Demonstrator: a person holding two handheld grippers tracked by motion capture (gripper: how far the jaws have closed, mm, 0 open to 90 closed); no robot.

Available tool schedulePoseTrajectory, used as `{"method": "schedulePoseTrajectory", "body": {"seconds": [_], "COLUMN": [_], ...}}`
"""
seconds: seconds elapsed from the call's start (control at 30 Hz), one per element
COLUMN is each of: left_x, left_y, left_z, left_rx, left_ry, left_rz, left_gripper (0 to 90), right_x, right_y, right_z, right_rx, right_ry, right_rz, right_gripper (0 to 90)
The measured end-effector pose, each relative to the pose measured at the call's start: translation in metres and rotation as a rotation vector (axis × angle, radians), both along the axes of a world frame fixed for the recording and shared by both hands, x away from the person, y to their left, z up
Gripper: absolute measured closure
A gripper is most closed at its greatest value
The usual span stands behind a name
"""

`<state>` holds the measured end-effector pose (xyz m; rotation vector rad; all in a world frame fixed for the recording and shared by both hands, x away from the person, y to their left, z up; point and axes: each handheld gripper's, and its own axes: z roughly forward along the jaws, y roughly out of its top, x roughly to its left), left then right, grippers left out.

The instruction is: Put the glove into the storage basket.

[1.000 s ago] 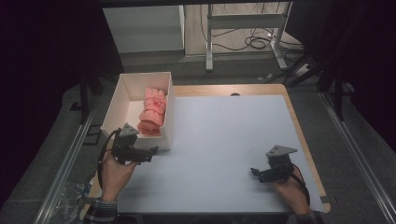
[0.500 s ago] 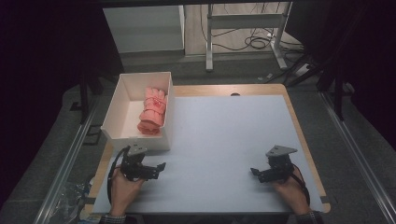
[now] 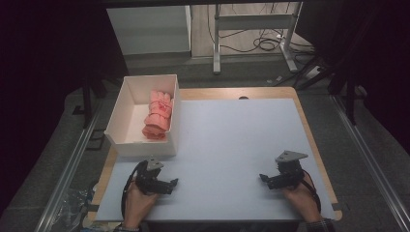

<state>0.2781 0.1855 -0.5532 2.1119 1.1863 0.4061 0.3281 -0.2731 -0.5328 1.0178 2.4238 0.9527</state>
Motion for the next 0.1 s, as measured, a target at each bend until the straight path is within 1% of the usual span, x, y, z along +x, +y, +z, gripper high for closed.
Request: {"method": "schedulePoseTrajectory", "body": {"seconds": [0.1], "left_x": [0.0005], "left_y": [0.0005], "left_z": [0.0000], "left_rx": [0.000], "left_ry": [0.000], "left_rz": [-0.003], "left_gripper": [0.0], "right_x": [0.0001], "right_y": [-0.0001], "right_z": [0.0000], "right_rx": [0.000], "right_ry": [0.001], "right_rz": [0.000], "right_gripper": [2.8]}}
